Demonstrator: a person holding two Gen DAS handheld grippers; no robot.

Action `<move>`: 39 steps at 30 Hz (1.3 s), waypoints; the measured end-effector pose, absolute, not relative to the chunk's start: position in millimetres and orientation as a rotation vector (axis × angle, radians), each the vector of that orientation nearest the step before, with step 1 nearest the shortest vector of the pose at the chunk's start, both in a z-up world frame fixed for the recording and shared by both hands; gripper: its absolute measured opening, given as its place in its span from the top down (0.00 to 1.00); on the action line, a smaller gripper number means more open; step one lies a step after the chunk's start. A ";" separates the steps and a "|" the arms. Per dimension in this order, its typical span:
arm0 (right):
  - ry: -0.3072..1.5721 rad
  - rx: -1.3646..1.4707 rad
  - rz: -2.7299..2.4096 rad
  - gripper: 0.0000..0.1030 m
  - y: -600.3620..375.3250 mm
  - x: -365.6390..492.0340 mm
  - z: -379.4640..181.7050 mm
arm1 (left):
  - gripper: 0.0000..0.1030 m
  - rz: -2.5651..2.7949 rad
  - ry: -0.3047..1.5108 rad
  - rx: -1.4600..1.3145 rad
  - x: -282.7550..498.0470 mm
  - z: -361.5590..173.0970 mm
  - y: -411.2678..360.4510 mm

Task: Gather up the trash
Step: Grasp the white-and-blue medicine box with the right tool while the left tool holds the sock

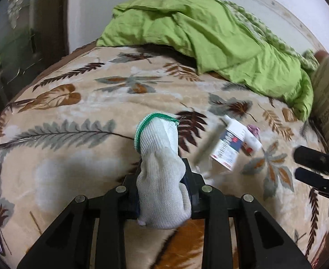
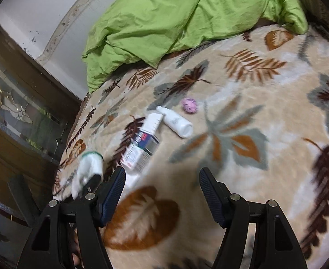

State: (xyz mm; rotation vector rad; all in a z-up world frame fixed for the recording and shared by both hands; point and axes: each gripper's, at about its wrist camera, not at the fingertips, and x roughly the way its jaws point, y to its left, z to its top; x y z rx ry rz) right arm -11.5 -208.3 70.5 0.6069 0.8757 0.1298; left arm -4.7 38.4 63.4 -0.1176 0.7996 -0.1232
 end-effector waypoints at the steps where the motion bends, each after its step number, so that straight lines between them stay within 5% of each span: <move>1: 0.894 0.616 0.126 0.30 -202.8 -0.3 69.0 | 0.73 -0.115 0.797 -0.131 -4.0 63.3 43.4; 15: 1.102 0.600 0.023 0.28 -137.0 93.2 25.6 | 0.73 -0.076 0.794 -0.212 1.0 63.2 69.4; 16: 1.115 0.590 0.032 0.30 -135.3 93.9 19.9 | 0.73 -0.082 0.795 -0.216 1.0 62.8 69.6; 18: 1.120 0.586 0.046 0.56 -138.8 89.5 14.4 | 0.73 -0.091 0.796 -0.215 -0.1 62.6 69.0; 29: 0.812 0.465 0.098 0.63 -187.5 -34.8 79.4 | 0.73 -0.283 0.748 -0.081 -21.1 68.9 13.9; 39: 0.653 0.328 0.031 0.63 -200.9 -122.0 83.1 | 0.73 -0.363 0.706 0.041 -71.7 76.3 -32.3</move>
